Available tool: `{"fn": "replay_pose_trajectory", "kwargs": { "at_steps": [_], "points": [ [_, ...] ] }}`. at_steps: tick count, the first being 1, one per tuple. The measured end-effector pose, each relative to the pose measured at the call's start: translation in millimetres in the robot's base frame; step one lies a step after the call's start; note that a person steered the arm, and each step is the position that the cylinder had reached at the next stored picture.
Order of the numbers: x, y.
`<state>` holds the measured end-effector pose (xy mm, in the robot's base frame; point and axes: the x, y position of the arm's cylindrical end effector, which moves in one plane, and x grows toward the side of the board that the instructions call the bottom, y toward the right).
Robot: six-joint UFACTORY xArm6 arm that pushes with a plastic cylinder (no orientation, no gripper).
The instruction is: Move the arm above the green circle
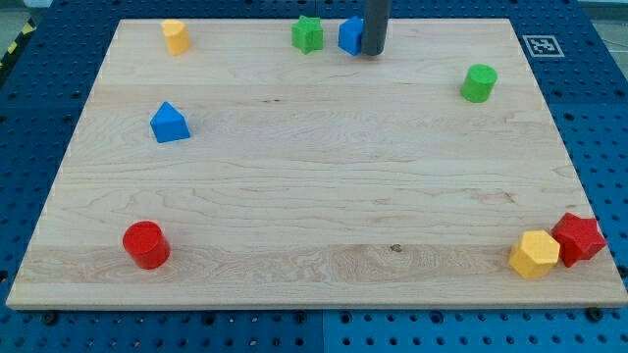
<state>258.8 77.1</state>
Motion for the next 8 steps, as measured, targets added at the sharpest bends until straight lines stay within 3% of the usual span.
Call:
{"fn": "replay_pose_trajectory", "kwargs": {
  "at_steps": [2,4,8],
  "points": [
    [-12.7,40.4],
    [-20.9,22.5],
    [5.3,34.6]
  ]
}}
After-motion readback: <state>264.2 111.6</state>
